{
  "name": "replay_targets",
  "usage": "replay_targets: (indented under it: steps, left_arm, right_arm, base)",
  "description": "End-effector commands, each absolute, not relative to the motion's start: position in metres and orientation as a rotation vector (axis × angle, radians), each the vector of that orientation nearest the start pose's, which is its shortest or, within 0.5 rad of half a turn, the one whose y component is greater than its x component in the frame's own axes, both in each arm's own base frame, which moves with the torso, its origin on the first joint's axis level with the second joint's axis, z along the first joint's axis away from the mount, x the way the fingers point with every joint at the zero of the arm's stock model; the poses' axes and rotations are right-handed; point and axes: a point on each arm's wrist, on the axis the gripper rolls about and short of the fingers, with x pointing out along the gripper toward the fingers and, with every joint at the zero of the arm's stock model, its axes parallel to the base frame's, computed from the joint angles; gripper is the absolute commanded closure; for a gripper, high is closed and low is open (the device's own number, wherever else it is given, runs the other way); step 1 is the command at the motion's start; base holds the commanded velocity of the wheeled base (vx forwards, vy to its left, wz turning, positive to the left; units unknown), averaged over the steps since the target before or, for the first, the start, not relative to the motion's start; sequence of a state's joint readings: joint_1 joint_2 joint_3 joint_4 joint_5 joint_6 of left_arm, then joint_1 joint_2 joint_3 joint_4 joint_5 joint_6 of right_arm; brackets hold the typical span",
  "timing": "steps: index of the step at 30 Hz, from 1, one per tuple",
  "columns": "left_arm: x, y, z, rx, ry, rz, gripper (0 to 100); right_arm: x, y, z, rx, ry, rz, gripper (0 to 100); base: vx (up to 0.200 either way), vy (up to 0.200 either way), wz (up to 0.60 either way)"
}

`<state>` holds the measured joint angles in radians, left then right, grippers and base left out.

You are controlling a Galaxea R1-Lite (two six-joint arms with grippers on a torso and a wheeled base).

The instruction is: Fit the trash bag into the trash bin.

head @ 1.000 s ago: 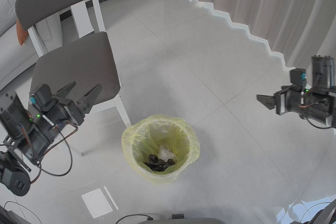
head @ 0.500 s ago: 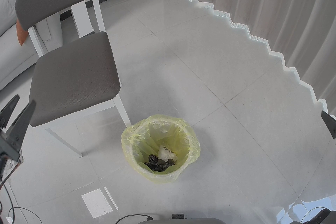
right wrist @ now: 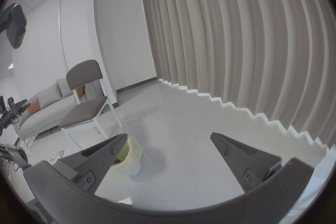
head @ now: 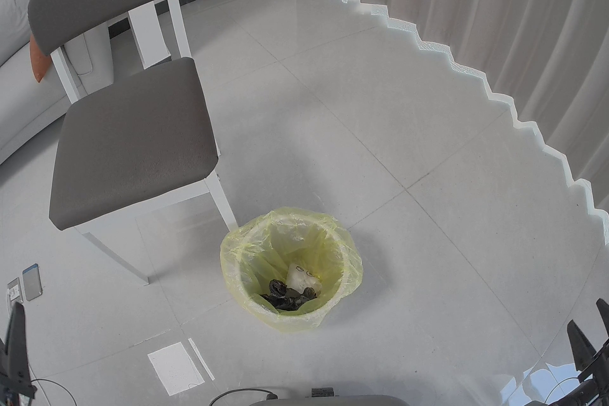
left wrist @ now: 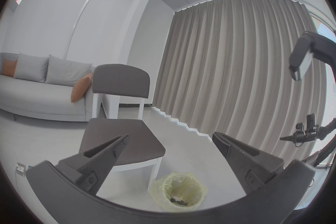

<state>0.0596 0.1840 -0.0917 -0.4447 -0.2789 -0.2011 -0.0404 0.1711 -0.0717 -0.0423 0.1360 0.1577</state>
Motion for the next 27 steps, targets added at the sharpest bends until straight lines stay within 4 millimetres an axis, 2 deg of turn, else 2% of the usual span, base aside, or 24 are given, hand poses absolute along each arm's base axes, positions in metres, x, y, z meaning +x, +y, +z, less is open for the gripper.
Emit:
replay_targets:
  steps: [1,2,6,10,14,18,24,27]
  left_arm:
    - [-0.019,-0.008,0.115,-0.088,-0.256,-0.186,0]
    - [-0.017,-0.006,0.107,-0.047,-0.180,-0.106,0]
    - [-0.015,-0.002,0.089,0.061,-0.018,0.073,0]
    - [-0.015,0.000,0.083,0.024,0.050,0.157,0]
    - [-0.015,-0.001,0.077,-0.039,0.096,0.144,0]
    - [-0.015,-0.001,0.078,-0.038,0.090,0.144,0]
    - [-0.015,0.000,0.078,-0.047,0.094,0.145,0]
    - [-0.015,0.000,0.078,-0.047,0.092,0.148,0]
  right_arm:
    - [-0.025,0.003,0.083,0.156,0.005,0.137,0]
    - [-0.026,0.000,0.083,0.150,-0.017,-0.002,0]
    - [-0.026,-0.004,0.084,0.118,-0.031,-0.172,0]
    - [-0.026,-0.003,0.083,0.083,-0.024,-0.136,0]
    - [-0.026,0.000,0.083,0.097,-0.011,0.021,0]
    - [-0.026,0.002,0.083,0.096,-0.005,0.083,0]
    - [-0.026,0.002,0.083,0.044,-0.010,0.082,0]
    - [-0.024,-0.001,0.083,0.006,-0.046,-0.038,0]
  base:
    - [0.000,0.000,0.00]
    - [0.000,0.000,0.00]
    - [0.000,0.000,0.00]
    - [0.000,0.000,0.00]
    - [0.000,0.000,0.00]
    - [0.000,0.000,0.00]
    - [0.000,0.000,0.00]
    - [0.000,0.000,0.00]
